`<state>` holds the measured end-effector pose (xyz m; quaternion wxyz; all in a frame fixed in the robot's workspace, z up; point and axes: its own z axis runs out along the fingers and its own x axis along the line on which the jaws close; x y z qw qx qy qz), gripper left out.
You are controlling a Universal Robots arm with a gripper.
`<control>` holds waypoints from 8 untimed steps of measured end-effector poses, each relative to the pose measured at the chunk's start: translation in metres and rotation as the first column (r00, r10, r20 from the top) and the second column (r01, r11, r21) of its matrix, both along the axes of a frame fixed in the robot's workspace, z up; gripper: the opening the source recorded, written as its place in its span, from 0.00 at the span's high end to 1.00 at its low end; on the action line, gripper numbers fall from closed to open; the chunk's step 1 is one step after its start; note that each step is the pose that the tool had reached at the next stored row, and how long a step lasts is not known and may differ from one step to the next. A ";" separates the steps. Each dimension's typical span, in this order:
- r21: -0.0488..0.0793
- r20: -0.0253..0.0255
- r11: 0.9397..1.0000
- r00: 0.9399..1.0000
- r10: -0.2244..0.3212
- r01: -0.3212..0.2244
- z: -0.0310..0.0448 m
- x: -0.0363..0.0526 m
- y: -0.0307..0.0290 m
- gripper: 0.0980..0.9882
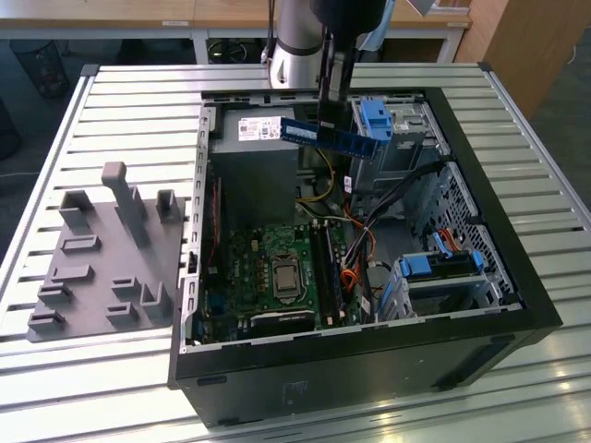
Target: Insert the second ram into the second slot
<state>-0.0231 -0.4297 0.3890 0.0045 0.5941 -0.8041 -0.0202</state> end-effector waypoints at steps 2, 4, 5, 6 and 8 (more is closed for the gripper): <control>0.000 0.000 1.000 1.000 -0.011 0.011 0.0000 0.0000 0.0000 0.96; 0.000 0.000 1.000 1.000 -0.021 0.021 0.0000 0.0000 0.0000 0.96; 0.000 0.000 1.000 1.000 -0.026 0.026 0.0000 0.0000 0.0000 0.96; 0.000 0.000 1.000 1.000 -0.030 0.030 0.0000 0.0000 0.0000 0.96; 0.000 0.000 0.999 0.999 -0.039 0.039 0.0000 0.0000 0.0000 0.96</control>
